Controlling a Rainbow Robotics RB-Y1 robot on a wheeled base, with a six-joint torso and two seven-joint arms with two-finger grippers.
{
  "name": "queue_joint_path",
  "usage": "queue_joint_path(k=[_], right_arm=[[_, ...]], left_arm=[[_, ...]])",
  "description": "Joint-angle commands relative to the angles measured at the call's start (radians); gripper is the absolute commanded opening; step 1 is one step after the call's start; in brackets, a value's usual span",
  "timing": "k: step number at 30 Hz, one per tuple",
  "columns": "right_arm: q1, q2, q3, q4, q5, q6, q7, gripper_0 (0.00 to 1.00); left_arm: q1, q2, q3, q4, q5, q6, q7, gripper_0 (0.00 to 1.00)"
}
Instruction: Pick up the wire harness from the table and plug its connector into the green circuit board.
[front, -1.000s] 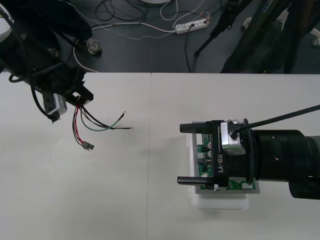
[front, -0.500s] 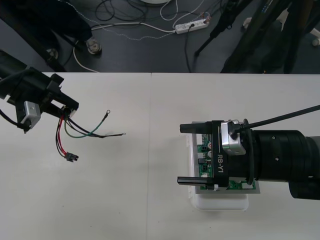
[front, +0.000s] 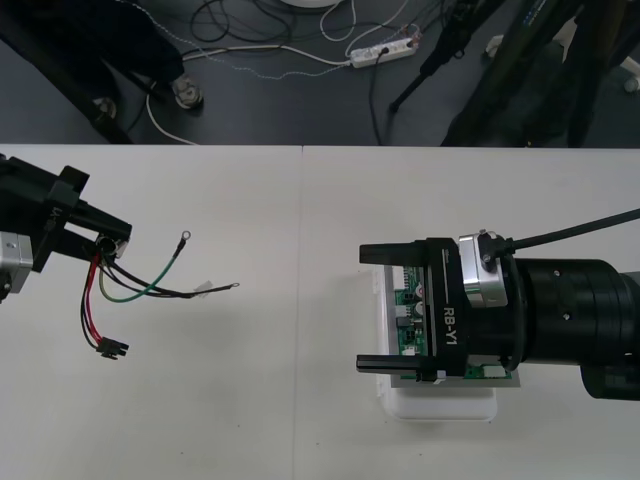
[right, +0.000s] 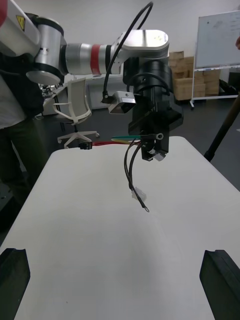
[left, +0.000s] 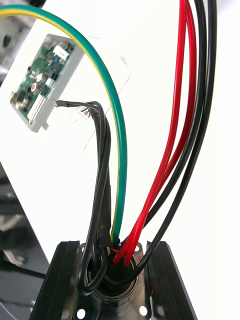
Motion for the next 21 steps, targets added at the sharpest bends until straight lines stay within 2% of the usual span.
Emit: queue_joint_path(k=[1,8,21], right_arm=[[0.011,0.012,-0.039,-0.011,-0.052,0.008,0.0,1.0],[0.011,0.014,-0.045,-0.011,-0.073,0.008,-0.023,1.0],[0.011,0.014,-0.056,-0.01,-0.124,0.008,-0.056,1.0]], left_arm=[[0.121,-0.017,0.123,-0.07,0.017,-0.049,0.203,0.0],[0.233,-0.08,0.239,-0.16,0.006,-0.049,0.335,0.0],[0.348,-0.218,0.368,-0.282,-0.054,-0.049,0.616,0.0]])
